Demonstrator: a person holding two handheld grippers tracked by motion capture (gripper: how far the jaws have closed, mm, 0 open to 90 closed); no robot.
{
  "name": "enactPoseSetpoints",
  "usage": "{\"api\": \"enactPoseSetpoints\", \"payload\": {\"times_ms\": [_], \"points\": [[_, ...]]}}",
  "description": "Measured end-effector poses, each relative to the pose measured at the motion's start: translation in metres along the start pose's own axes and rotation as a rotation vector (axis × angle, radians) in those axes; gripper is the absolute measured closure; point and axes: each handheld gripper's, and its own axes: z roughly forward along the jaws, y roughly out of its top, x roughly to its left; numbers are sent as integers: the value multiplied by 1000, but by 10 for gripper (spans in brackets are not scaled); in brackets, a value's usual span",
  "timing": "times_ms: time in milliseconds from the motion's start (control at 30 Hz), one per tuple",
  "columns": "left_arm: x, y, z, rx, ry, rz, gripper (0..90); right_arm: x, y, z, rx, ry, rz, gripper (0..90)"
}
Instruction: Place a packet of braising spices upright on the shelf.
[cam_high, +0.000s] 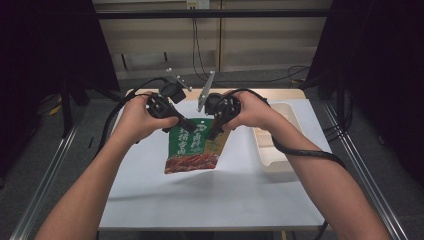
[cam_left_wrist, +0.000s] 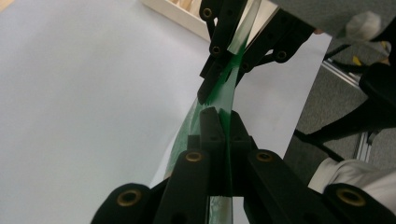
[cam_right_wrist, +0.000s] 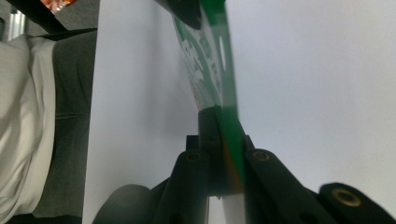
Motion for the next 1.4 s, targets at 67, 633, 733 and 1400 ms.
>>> {"api": "enactPoseSetpoints", "payload": {"times_ms": [67, 633, 733, 1400], "points": [[0, 0, -1, -5, -11, 0, 876, 1, 2, -3, 20, 2, 17, 900], [11, -23, -7, -122, 0, -60, 591, -1, -5, -17, 147, -11, 80, 900], [15, -31, -6, -138, 24, -38, 543, -2, -8, -25, 149, -22, 107, 900], [37, -84, 20, -176, 142, -133, 103, -13, -22, -47, 173, -56, 146, 900]]}}
